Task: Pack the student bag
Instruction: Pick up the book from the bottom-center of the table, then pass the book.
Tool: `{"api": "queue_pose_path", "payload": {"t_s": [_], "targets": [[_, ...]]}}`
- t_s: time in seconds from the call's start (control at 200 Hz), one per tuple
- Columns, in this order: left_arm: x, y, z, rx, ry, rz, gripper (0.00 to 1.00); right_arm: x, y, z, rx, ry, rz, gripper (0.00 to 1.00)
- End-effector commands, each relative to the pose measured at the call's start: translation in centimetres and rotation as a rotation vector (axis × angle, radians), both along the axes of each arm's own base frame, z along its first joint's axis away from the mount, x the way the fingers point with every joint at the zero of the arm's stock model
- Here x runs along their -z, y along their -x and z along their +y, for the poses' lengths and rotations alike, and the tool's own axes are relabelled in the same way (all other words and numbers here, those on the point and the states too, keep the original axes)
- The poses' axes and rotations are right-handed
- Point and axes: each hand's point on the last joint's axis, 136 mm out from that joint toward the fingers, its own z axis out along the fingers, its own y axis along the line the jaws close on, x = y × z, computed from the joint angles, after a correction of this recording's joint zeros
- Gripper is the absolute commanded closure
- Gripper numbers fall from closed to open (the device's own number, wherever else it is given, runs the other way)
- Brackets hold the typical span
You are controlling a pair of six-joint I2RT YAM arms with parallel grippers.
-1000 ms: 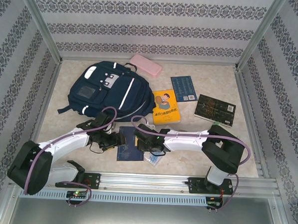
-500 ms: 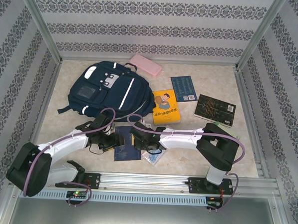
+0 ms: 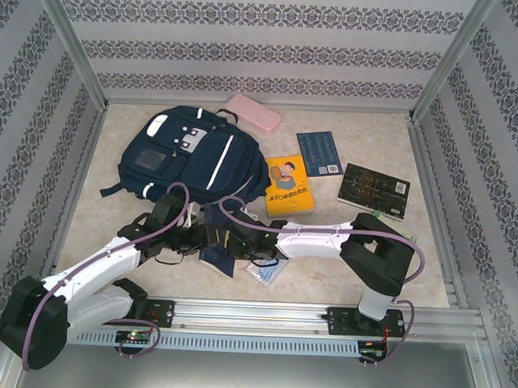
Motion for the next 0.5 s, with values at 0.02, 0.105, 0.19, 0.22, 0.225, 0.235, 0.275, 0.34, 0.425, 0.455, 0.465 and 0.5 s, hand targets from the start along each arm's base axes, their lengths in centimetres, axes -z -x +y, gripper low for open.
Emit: {"api": "queue_pose_path", "payload": {"t_s": [0.02, 0.105, 0.19, 0.22, 0.225, 0.235, 0.275, 0.34, 0.425, 0.455, 0.465, 0.5], "targets": [[-0.2, -0.1, 0.2, 0.028, -0.056, -0.005, 0.81, 0.1, 0.9, -0.1, -0.03, -0.002, 0.012, 0.71], [-0.6, -0.1, 0.3, 0.028, -0.061, -0.015, 0.91, -0.4, 0.7, -0.7, -0.023, 0.002, -0.004, 0.68], [-1.7, -0.4, 0.1, 0.023, -0.037, -0.036, 1.0, -1.7, 0.3, -1.4, -0.008, -0.014, -0.03, 0.61], [-2.4, -0.5, -0.2, 0.023, -0.02, -0.049, 1.0, -2.4, 0.0, -1.6, -0.002, -0.028, -0.045, 0.58], [-2.6, -0.5, -0.2, 0.023, -0.017, -0.051, 1.0, -2.6, 0.0, -1.7, -0.001, -0.03, -0.047, 0.57], [-2.8, -0.6, -0.3, 0.024, -0.012, -0.056, 1.0, -2.8, -0.1, -1.8, 0.0, -0.034, -0.052, 0.56], [-4.0, -0.7, -0.6, 0.027, 0.016, -0.078, 1.0, -4.0, -0.4, -2.1, 0.008, -0.056, -0.073, 0.53], [-6.5, -1.0, -1.0, 0.034, 0.062, -0.125, 1.0, -6.0, -1.0, -2.7, 0.024, -0.092, -0.11, 0.5], [-10.3, -1.3, -1.7, 0.056, 0.124, -0.204, 1.0, -9.1, -2.0, -3.7, 0.046, -0.156, -0.173, 0.43], [-11.6, -1.4, -1.9, 0.062, 0.142, -0.231, 1.0, -10.2, -2.4, -4.2, 0.056, -0.179, -0.196, 0.4], [-12.0, -1.5, -2.0, 0.063, 0.146, -0.237, 1.0, -10.7, -2.5, -4.3, 0.062, -0.187, -0.203, 0.39], [-13.3, -1.8, -2.2, 0.065, 0.162, -0.263, 1.0, -12.1, -2.9, -4.8, 0.075, -0.219, -0.232, 0.36]]}}
